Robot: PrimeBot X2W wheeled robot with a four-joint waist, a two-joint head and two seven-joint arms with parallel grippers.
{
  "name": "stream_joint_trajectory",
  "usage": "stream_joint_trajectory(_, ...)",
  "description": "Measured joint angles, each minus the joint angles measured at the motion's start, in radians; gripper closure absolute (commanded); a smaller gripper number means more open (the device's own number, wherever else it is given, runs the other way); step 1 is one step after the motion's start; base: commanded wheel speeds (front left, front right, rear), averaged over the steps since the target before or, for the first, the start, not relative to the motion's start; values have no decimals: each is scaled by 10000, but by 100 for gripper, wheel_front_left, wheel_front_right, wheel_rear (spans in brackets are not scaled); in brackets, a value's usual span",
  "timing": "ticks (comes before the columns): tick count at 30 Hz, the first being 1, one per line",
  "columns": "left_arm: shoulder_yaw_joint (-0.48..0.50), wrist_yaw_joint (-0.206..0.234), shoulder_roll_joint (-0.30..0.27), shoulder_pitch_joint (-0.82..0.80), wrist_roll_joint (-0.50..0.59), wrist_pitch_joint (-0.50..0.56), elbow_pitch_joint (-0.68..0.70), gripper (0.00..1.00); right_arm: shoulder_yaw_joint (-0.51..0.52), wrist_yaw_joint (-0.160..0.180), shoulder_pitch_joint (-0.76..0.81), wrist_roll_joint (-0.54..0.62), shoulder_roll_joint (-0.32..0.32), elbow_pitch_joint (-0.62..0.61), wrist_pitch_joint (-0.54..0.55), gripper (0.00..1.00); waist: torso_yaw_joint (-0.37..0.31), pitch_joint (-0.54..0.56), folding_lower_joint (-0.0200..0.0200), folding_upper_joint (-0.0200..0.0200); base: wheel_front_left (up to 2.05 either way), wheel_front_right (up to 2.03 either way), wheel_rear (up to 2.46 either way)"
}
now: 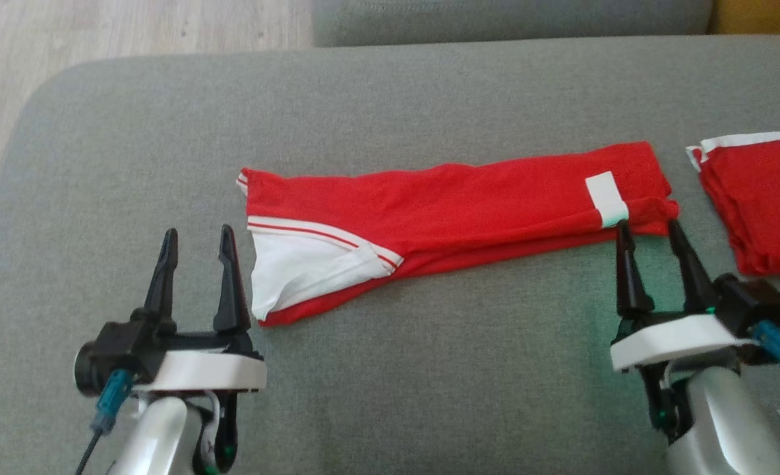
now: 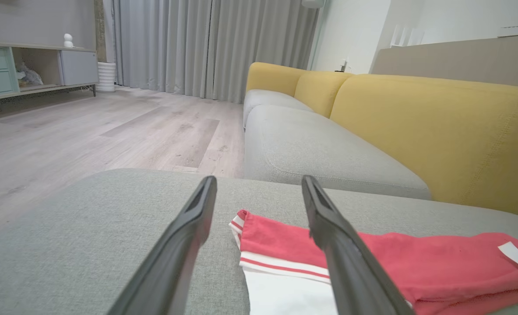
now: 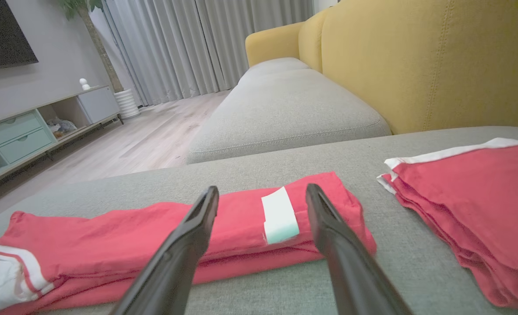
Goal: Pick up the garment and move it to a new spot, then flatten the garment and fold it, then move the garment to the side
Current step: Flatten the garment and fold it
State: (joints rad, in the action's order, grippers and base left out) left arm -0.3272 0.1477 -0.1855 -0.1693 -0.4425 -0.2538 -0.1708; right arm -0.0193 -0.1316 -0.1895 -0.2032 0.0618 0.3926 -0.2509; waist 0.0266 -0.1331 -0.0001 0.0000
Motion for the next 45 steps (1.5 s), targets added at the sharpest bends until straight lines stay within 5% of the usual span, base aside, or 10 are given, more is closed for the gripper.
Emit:
stream_joint_trajectory(13, 855, -1574, 1045, -822, 1565, -2, -516, 0, 3009, 0, -2373, 1448, -132, 2107, 686, 0, 393, -1238, 3, 0, 0, 0, 0)
stream_joint_trajectory(23, 1174, -2002, 1337, -1237, 1919, 0, -757, 0, 4255, 2, -3640, 2385, -69, 4358, 915, 0, 809, -1875, 3, 0, 0, 0, 0)
stream_joint_trajectory(24, 1277, -2019, 1342, -1242, 1964, 0, -757, 0, 4247, 0, -3754, 2401, -52, 4554, 846, 14, 796, -1862, 2, 0, 0, 0, 0)
stream_joint_trajectory(25, 1348, -2021, 1346, -1266, 1975, -2, -755, 0, 4215, 2, -3828, 2397, -21, 4736, 767, 86, 778, -1841, 2, 0, 0, 0, 0)
stream_joint_trajectory(26, 1388, -2021, 1344, -1299, 1975, -2, -757, 0, 4153, 2, -3891, 2397, 12, 4911, 673, 100, 753, -1812, 2, 0, 0, 0, 0)
stream_joint_trajectory(35, 1689, -2159, 1386, -1292, 2153, -29, -752, 0, 4529, 0, -3877, 3287, -113, 5081, 253, 100, 333, -1314, 2, 0, 0, 0, 0)
stream_joint_trajectory(45, 1739, -2197, 1394, -926, 2151, -29, -748, 0, 5488, 0, -3730, 3937, 1145, 4096, 464, 100, -4, -681, 0, 0, 0, 0, 0)
